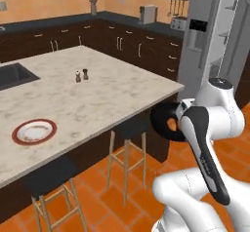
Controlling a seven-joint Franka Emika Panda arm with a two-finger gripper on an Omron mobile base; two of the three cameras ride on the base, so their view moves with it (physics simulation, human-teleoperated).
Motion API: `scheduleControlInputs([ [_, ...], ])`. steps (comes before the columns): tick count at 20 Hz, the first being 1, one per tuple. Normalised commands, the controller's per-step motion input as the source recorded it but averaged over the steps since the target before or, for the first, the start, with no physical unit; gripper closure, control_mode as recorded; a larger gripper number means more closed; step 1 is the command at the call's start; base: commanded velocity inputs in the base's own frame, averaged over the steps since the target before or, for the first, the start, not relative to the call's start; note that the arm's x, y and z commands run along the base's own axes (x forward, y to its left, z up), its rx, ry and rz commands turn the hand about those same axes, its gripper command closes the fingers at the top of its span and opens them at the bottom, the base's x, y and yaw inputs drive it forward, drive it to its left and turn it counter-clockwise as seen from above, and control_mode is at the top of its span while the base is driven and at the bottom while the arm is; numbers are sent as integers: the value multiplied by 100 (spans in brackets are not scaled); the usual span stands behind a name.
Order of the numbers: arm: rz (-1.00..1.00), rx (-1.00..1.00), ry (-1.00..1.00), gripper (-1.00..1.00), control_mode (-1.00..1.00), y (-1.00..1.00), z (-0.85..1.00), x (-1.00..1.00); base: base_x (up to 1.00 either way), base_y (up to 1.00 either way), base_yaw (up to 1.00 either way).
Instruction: Pick the chicken drumstick and onion from their plates and place them in the bowl. Then put the bowl in the fridge.
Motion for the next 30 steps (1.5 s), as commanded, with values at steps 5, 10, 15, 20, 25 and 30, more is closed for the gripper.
scheduleControlInputs([
  [5,0,0,0,100,100,0,0,0,51,-100,21],
  [10,0,0,0,100,100,0,0,0,30,-100,45],
  [15,0,0,0,100,100,0,0,0,28,-100,40],
  [20,0,0,0,100,100,0,0,0,1,-100,29],
  [25,0,0,0,100,100,0,0,0,0,-98,29],
  [30,0,0,0,100,100,0,0,0,4,-72,9],
])
